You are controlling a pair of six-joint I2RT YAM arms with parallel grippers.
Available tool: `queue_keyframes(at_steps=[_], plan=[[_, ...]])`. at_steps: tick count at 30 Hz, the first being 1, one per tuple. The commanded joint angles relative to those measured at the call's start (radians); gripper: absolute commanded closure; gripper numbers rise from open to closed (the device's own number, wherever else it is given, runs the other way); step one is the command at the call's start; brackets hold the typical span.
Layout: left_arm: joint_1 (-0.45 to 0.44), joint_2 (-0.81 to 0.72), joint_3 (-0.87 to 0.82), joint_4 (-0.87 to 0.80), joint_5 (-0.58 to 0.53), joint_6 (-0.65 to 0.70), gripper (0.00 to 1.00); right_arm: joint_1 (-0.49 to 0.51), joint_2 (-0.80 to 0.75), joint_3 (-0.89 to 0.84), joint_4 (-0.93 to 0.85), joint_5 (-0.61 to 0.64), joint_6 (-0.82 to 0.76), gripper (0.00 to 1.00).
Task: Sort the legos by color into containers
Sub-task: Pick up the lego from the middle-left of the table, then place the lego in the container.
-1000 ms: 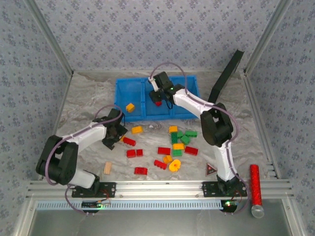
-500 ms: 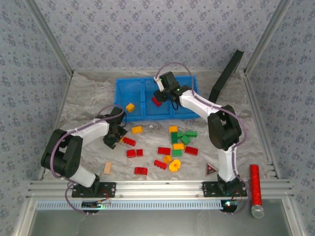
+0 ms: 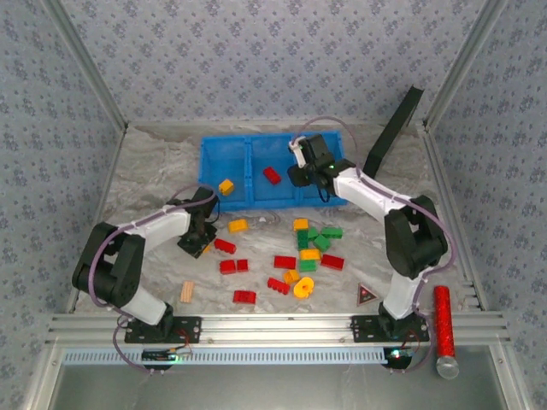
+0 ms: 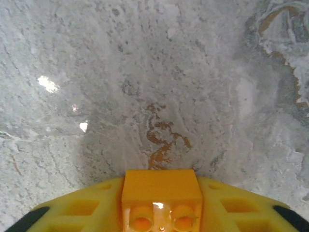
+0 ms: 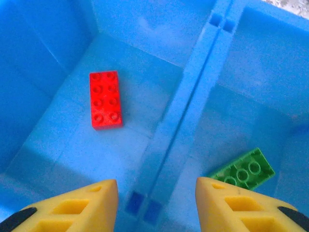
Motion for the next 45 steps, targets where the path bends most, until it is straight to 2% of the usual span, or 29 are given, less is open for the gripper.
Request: queue_keyframes(at_steps=[1,6,14,18,22,28,33,38,45], plan=[[-0.025,-0.009,-0.018,0.119,0.112,0.005,0.66,-0.005,-0.089,-0.062,-0.019,0.026,0.039,0.52],[-0.024,-0.051,0.065,0.032,0.086,0.162,0.78,-0.002,-0.205,-0.212,-0.061,0.02,0.128,0.51],[-0.002,-0.085,0.247,-0.101,0.042,0.356,0.83,0.007,-0.384,-0.425,-0.103,-0.016,0.357,0.47],[0.002,-0.074,0.34,-0.089,-0.044,0.447,0.84,-0.008,-0.453,-0.49,-0.136,-0.038,0.52,0.39],[0.01,0.001,0.456,-0.069,-0.118,0.524,0.85,-0.019,-0.514,-0.563,-0.123,-0.029,0.741,0.36],[0.046,0.131,0.586,-0.054,-0.093,0.579,0.86,-0.018,-0.594,-0.67,-0.112,0.018,0.982,0.34],[0.06,0.247,0.696,-0.046,-0.107,0.643,0.86,-0.069,-0.619,-0.729,-0.052,-0.013,1.076,0.32],[0.067,0.401,0.844,-0.055,-0.103,0.705,0.86,-0.096,-0.6,-0.705,-0.049,-0.03,1.126,0.32],[0.067,0.564,0.995,-0.086,-0.112,0.752,0.86,-0.1,-0.552,-0.682,-0.085,-0.066,1.331,0.32]])
